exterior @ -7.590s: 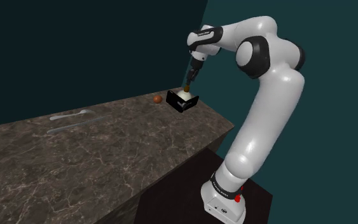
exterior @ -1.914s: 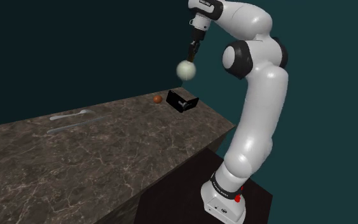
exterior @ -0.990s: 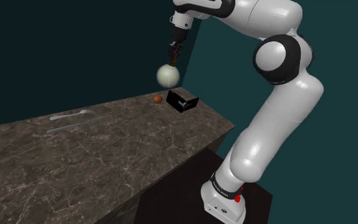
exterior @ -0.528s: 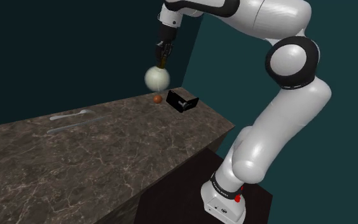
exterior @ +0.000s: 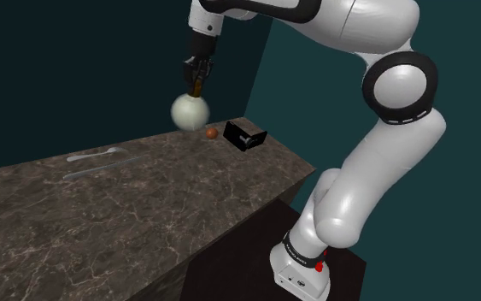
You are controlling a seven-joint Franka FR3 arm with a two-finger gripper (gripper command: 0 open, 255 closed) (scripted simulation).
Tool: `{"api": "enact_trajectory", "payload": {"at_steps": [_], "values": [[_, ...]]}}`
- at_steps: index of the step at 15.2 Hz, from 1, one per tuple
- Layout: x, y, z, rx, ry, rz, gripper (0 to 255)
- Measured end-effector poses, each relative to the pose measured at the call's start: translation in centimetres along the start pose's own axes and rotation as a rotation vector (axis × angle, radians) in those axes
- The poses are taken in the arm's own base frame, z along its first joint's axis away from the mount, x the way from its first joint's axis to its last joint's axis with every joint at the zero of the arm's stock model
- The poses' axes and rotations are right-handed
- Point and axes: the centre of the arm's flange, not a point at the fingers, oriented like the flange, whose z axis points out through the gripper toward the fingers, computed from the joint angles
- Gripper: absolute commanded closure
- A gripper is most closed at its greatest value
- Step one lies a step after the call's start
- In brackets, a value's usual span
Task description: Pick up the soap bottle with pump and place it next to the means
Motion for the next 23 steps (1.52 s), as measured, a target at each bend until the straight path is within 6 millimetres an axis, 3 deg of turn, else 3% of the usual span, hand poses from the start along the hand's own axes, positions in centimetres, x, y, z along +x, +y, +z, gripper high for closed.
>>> {"api": "enact_trajectory", "payload": {"at_steps": [14, 16, 23], "values": [[4.0, -18.5, 1.1, -0.001, 0.0, 0.0, 255], [4.1, -19.5, 1.5, 0.0, 0.0, 0.0, 255], [4.1, -19.4, 5.0, 0.0, 0.0, 0.002, 255]]}}
